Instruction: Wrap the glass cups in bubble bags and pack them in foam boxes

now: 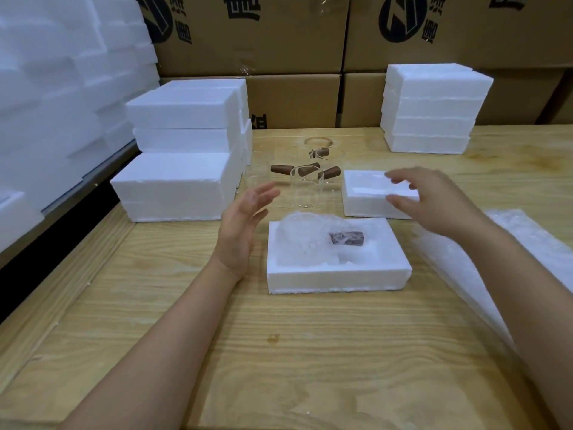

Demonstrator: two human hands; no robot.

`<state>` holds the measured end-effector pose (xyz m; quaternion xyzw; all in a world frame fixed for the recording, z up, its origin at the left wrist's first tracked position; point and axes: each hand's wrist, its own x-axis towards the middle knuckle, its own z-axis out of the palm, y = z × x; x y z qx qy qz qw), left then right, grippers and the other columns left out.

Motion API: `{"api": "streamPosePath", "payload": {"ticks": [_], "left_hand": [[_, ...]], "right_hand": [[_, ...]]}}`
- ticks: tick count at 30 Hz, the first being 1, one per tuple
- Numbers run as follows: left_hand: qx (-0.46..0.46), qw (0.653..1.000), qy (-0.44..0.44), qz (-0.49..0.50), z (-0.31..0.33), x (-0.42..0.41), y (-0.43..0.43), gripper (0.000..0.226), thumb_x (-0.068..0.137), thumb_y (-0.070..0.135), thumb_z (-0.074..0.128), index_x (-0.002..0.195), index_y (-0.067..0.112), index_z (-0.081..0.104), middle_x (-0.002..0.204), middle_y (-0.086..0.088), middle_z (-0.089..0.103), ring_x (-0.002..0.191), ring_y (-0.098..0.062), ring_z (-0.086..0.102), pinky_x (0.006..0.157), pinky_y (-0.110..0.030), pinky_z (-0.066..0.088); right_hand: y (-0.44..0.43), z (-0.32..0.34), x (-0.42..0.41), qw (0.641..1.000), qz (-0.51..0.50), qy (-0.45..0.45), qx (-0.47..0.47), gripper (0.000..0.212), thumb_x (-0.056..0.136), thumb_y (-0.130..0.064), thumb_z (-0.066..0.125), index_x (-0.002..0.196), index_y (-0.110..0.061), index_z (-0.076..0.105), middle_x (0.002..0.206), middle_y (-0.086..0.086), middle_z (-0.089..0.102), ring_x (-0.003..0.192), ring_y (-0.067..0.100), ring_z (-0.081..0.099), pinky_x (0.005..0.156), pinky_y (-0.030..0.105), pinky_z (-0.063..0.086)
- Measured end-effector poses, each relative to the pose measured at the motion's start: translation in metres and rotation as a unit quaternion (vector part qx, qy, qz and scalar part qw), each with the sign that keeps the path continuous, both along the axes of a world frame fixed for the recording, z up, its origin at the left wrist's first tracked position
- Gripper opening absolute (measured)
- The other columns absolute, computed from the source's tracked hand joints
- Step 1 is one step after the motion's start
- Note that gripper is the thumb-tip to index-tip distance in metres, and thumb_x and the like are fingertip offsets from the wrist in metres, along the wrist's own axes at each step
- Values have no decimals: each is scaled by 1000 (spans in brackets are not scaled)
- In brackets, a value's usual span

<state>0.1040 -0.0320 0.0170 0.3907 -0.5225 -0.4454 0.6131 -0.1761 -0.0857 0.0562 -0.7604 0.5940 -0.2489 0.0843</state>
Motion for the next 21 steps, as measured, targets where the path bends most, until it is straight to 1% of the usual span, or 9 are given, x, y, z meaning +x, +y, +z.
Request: {"api": "streamPosePath", "payload": {"ticks": [2,4,9,11,14,16,18,19,21], "left_hand": [[8,1000,20,14,-2,1,-2,38,80,36,50,111,16,59,110,-5,65,112,-19,57,103,-37,39],[13,999,28,18,-3,2,-3,36,81,31,47,111,15,60,109,-7,65,110,-21,58,102,-38,42],[14,999,34,11,-5,2,-4,36,81,28,49,111,11,60,107,-10,66,107,-24,60,98,-36,45],[21,999,41,-2,-5,4,-5,37,81,28,50,112,11,60,108,-10,66,108,-25,61,98,-36,46],[34,998,59,-19,-4,6,-5,38,81,27,53,115,13,59,109,-11,67,109,-26,62,101,-36,46],[45,997,66,-23,-2,7,-6,39,81,29,54,118,16,57,112,-11,67,108,-25,64,101,-36,48],[63,995,72,-17,1,6,-8,38,86,34,56,121,21,54,118,-11,66,108,-24,66,100,-36,49],[73,995,69,-16,2,6,-9,36,91,38,56,124,23,52,121,-10,65,109,-23,66,100,-38,49],[97,994,54,-20,5,7,-11,38,97,44,45,131,27,47,127,-10,63,109,-23,66,101,-42,47]], "right_hand": [[-7,-18,1,994,-34,102,22,39,95,-23,54,134,-23,52,132,4,56,124,29,43,100,42,33],[-9,-28,2,986,-68,154,-6,35,94,-18,51,129,-22,58,121,8,61,117,33,46,94,42,32],[-8,-19,3,985,-91,136,-52,28,94,-17,52,120,-19,63,109,12,65,108,36,49,87,40,34],[-4,-6,5,992,-65,45,-101,25,93,-16,57,116,-15,66,106,10,67,105,33,52,85,36,37],[8,18,17,967,4,-222,-129,17,90,-17,62,106,-22,67,96,-11,66,94,15,60,78,24,45],[18,29,31,915,78,-381,-108,17,89,-12,64,97,-26,65,94,-15,68,94,11,64,83,25,51],[24,29,43,828,164,-532,-59,20,87,-3,63,97,-20,61,91,-12,70,94,13,66,89,33,53],[26,27,49,786,194,-587,-28,20,85,-2,62,99,-16,59,90,-10,71,94,14,66,90,35,53],[29,22,59,732,218,-644,29,25,80,-7,61,104,-14,56,89,-9,71,92,14,67,92,37,53]]}}
